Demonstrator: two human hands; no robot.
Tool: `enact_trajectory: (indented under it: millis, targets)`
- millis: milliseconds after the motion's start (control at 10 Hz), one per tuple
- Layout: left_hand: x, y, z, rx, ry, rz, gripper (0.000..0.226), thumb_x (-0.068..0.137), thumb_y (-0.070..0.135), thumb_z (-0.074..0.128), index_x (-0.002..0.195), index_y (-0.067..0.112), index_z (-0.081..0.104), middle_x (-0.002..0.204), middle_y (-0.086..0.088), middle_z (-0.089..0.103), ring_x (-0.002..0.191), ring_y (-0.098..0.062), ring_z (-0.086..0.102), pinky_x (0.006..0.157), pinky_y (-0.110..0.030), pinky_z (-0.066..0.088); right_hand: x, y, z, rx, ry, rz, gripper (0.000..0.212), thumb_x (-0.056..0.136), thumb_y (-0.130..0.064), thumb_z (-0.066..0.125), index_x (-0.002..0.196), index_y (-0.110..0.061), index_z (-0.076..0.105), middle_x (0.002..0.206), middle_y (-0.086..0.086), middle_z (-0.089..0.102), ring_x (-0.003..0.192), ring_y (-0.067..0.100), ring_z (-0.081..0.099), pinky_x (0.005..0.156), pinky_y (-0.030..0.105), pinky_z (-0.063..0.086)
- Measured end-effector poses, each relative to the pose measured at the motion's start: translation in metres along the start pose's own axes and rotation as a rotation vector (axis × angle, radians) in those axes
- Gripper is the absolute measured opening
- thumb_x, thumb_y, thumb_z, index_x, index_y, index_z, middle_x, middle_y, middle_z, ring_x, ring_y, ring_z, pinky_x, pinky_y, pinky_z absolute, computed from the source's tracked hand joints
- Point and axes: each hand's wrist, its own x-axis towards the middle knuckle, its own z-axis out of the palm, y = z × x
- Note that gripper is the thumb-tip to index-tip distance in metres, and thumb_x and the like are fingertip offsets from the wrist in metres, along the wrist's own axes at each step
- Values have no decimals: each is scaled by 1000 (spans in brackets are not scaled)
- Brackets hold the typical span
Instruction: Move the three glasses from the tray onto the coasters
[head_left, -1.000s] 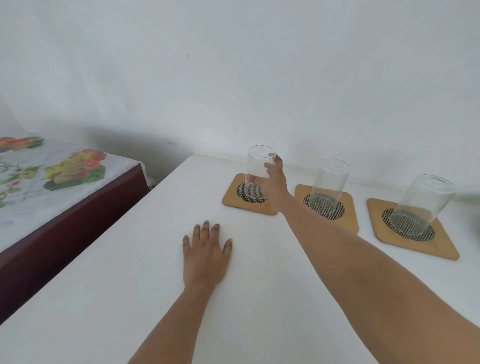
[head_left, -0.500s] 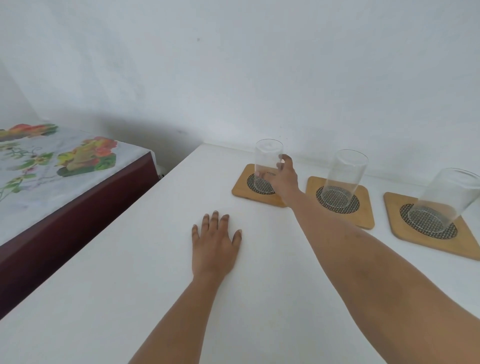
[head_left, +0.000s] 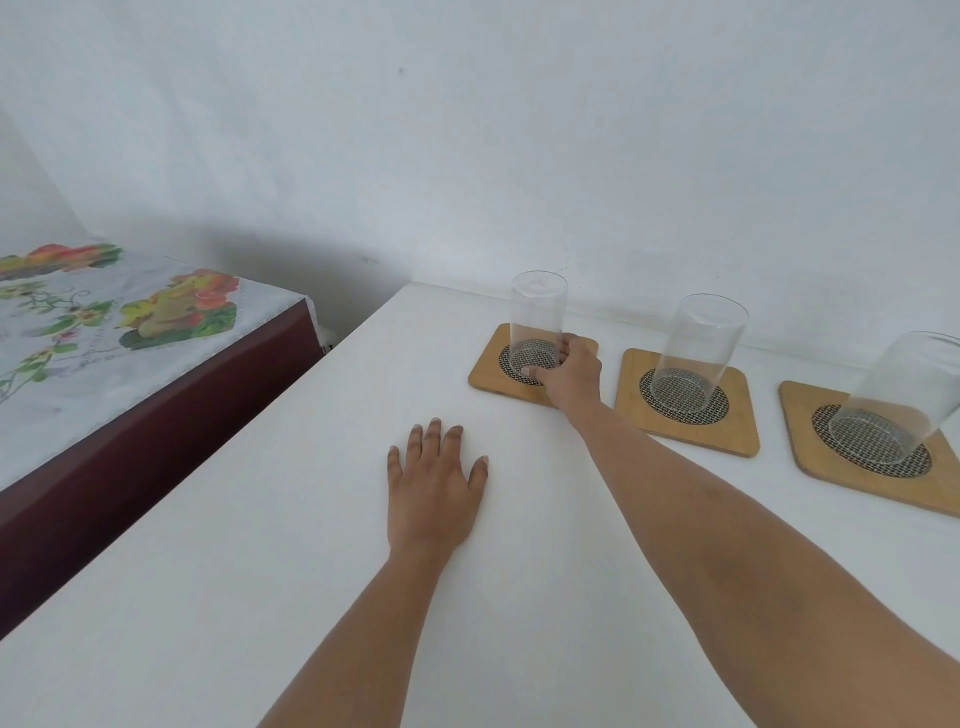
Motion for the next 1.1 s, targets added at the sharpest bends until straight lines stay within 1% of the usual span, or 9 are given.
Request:
enact_trajectory:
  millis: [300,500,600,700,800,900,1000,1100]
  targets:
    - [0,-1,0,-4,-1,-3,56,95,49,27,144,22,25,157,0,21,146,-19,11,120,-44,9,2,1,4,-6,7,-10,74,66,-12,82,128,-1,46,127,17,55,121,28,50,106,37,40]
    - [0,-1,1,2,-4,-4,56,95,50,27,145,23,25,157,0,21,146,-19,11,120,-44,9,2,4,2,5,-19,5,75,67,-9,81,131,-2,43,129,17,55,123,28,50,107,39,40]
    - [0,-1,1,-7,1,-3,56,95,50,27,144,23,25,157,0,21,146,-19,11,120,-44,9,2,5,1,6,-27,10,73,67,-5,80,131,-2,43,130,17,55,123,27,51,107,39,40]
    - [0,-2,1,4,-1,-10,56,95,50,28,144,23,25,156,0,21,146,-19,12,119,-44,10,-4,3,-1,-52,-42,-3,70,71,-4,77,132,-2,42,130,17,54,124,28,49,108,35,38]
    - [0,-4,1,6,1,-12,56,95,50,28,144,22,26,156,0,22,146,-19,12,119,-44,10,-20,7,-5,-156,-36,-79,62,79,-7,69,134,0,39,129,19,54,124,30,47,104,31,35]
    - [1,-3,0,-12,-11,-15,56,96,49,28,144,22,26,156,-1,22,146,-19,12,119,-44,10,-42,14,-12,-239,-63,-132,59,86,-10,60,138,1,34,137,19,47,129,29,41,104,27,28]
    - [0,-2,1,-12,-19,-11,56,97,47,26,145,21,24,157,-2,20,147,-20,11,120,-44,9,-63,24,-21,-313,-100,-171,59,89,-16,56,140,0,30,145,17,37,137,27,31,106,23,21]
    - [1,-3,-3,16,-45,-1,55,98,44,25,147,18,22,158,-4,19,147,-21,10,120,-45,8,-86,29,-32,-424,-171,-191,59,93,-26,50,143,-5,27,153,11,26,143,21,19,113,26,18]
